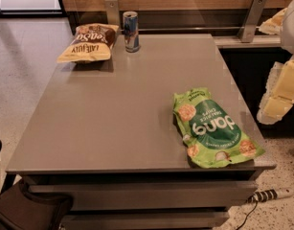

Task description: Move green rice chip bag near redbull can

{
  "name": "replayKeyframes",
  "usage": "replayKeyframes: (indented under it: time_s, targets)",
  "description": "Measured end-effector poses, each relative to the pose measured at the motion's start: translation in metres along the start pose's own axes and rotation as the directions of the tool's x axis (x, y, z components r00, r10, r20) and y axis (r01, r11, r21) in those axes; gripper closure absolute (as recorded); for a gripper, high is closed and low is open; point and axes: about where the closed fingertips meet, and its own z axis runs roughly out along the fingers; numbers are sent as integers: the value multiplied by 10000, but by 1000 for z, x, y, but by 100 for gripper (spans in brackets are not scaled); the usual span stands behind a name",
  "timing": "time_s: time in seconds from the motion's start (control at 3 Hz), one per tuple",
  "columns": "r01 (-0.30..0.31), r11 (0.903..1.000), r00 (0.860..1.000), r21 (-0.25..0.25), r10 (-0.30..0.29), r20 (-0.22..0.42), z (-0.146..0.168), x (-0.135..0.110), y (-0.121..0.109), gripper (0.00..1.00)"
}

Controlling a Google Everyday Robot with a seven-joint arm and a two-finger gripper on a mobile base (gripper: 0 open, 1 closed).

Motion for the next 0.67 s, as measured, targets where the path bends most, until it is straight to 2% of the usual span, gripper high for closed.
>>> replayKeyframes:
  time_s: [0.33, 0.67]
  targets:
    - [-66, 10000, 10000, -30, 66, -10, 1, 0, 0, 0]
    - [-1941, 9771, 9810, -868, 1929, -221, 51, -7, -8, 0]
